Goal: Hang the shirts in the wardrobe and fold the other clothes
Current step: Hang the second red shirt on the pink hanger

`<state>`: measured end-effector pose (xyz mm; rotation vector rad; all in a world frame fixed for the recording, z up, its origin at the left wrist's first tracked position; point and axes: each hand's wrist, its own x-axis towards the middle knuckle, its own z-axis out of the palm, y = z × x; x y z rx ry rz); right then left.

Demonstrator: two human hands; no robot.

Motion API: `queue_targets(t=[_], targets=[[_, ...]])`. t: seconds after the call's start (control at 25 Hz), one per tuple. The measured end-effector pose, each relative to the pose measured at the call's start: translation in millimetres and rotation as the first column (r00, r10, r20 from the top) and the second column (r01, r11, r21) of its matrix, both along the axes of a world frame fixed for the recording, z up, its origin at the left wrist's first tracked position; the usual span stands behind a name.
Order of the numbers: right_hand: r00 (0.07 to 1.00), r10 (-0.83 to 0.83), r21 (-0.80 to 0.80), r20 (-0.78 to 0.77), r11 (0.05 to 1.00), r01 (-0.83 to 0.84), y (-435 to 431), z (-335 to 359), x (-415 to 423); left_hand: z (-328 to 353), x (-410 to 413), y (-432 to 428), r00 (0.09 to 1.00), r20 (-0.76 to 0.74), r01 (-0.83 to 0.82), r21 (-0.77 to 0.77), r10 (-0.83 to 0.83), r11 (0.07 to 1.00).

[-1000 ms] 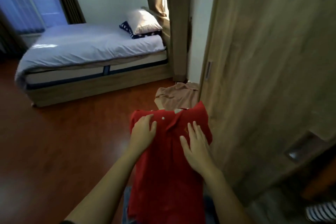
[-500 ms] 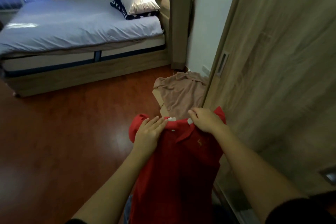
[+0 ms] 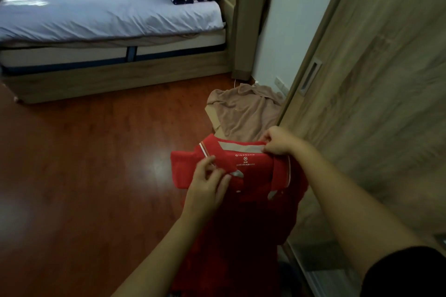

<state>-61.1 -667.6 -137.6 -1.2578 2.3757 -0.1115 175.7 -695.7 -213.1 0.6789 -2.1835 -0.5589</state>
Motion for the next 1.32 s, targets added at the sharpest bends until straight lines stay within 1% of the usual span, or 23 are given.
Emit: queue_targets(t=[0.04, 0.08, 0.12, 0.16, 0.2, 0.24, 0.28, 0.36, 0.4, 0.44, 0.48, 0.56, 0.64, 0.72, 0.76, 0.84, 0.92, 0.96, 1.0, 1.04, 1.12, 1.24, 1.32], targets=[[0.994, 0.059, -0.016, -0.087, 0.998, -0.060, 5.3, 4.4, 2.9, 11.3, -3.2, -0.1, 0.995, -0.049, -0.074, 0.155, 0.082, 0.985], [0.980, 0.100, -0.058, -0.171, 0.992, -0.112, 11.5, 8.5, 6.5, 19.1, -6.0, -3.8, 0.988, -0.048, -0.130, 0.284, 0.149, 0.950], [0.962, 0.109, -0.126, -0.250, 0.981, -0.144, 19.3, 12.1, 10.5, 28.1, -7.8, -8.8, 0.986, 0.002, -0.156, 0.375, 0.167, 0.914], [0.943, 0.073, -0.217, -0.326, 0.965, -0.150, 28.3, 15.9, 15.5, 33.9, -9.1, -15.8, 0.988, 0.061, -0.152, 0.437, 0.139, 0.886], [0.924, -0.011, -0.301, -0.382, 0.947, -0.114, 36.9, 16.3, 19.0, 38.7, -9.7, -23.2, 0.987, 0.125, -0.147, 0.482, 0.098, 0.864], [0.905, -0.114, -0.361, -0.410, 0.932, -0.046, 45.1, 14.5, 21.7, 43.1, -10.0, -30.1, 0.980, 0.190, -0.154, 0.499, 0.066, 0.853], [0.893, -0.206, -0.386, -0.400, 0.922, 0.040, 53.6, 11.4, 24.6, 46.7, -9.9, -35.2, 0.969, 0.243, -0.170, 0.490, 0.053, 0.855], [0.904, -0.293, -0.415, -0.312, 0.898, 0.148, 67.5, 0.2, 28.5, 49.6, -9.5, -38.8, 0.961, 0.267, -0.188, 0.433, 0.074, 0.881], [0.920, -0.306, -0.458, -0.243, 0.873, 0.169, 74.6, -2.6, 32.2, 51.4, -9.0, -36.8, 0.964, 0.245, -0.196, 0.408, 0.100, 0.892], [0.934, -0.318, -0.536, -0.165, 0.824, 0.186, 83.3, -1.9, 38.7, 54.3, -7.9, -31.5, 0.969, 0.202, -0.211, 0.388, 0.141, 0.897], [0.937, -0.338, -0.629, -0.087, 0.748, 0.211, 94.0, 0.2, 47.6, 57.3, -5.8, -24.3, 0.970, 0.162, -0.230, 0.367, 0.182, 0.901], [0.910, -0.410, -0.772, 0.059, 0.558, 0.302, 116.9, 5.8, 72.3, 68.1, 1.0, -5.9, 0.972, 0.093, -0.235, 0.337, 0.217, 0.912], [0.845, -0.479, -0.810, 0.238, 0.383, 0.445, 148.6, 11.7, 98.9, 84.2, 9.4, 23.1, 0.984, 0.075, -0.178, 0.351, 0.162, 0.919], [0.768, -0.479, -0.779, 0.425, 0.238, 0.580, 181.6, 21.9, 118.2, 103.2, 15.9, 54.4, 0.993, 0.062, -0.111, 0.348, 0.096, 0.931], [0.738, -0.463, -0.768, 0.491, 0.171, 0.617, 200.6, 31.4, 126.2, 114.1, 18.3, 71.1, 0.998, 0.041, -0.064, 0.345, 0.054, 0.936], [0.718, -0.408, -0.777, 0.563, 0.033, 0.628, 249.4, 57.7, 142.6, 142.6, 23.4, 113.2, 0.995, -0.012, 0.099, 0.331, -0.100, 0.939], [0.737, -0.339, -0.797, 0.585, -0.069, 0.601, 305.6, 83.8, 159.6, 171.3, 31.8, 160.7, 0.962, -0.037, 0.271, 0.239, -0.270, 0.932], [0.765, -0.324, -0.822, 0.556, -0.079, 0.564, 337.4, 96.1, 169.9, 183.6, 37.3, 186.4, 0.945, -0.058, 0.326, 0.176, -0.321, 0.929], [0.801, -0.346, -0.862, 0.488, -0.048, 0.504, 363.5, 104.0, 179.5, 192.5, 44.1, 206.8, 0.935, -0.092, 0.352, 0.134, -0.342, 0.926], [0.826, -0.407, -0.904, 0.390, 0.000, 0.427, 392.8, 111.8, 190.3, 200.2, 50.6, 231.5, 0.921, -0.143, 0.379, 0.116, -0.362, 0.918], [0.827, -0.518, -0.951, 0.220, 0.074, 0.299, 448.3, 120.2, 209.7, 208.9, 57.8, 281.9, 0.887, -0.248, 0.431, 0.139, -0.391, 0.891], [0.764, -0.630, -0.958, 0.138, 0.110, 0.263, 511.9, 121.9, 230.3, 210.3, 53.5, 349.8, 0.856, -0.332, 0.467, 0.169, -0.396, 0.868], [0.654, -0.749, -0.964, 0.104, 0.086, 0.251, 550.5, 116.8, 237.2, 208.7, 50.4, 392.8, 0.844, -0.351, 0.493, 0.208, -0.406, 0.845]])
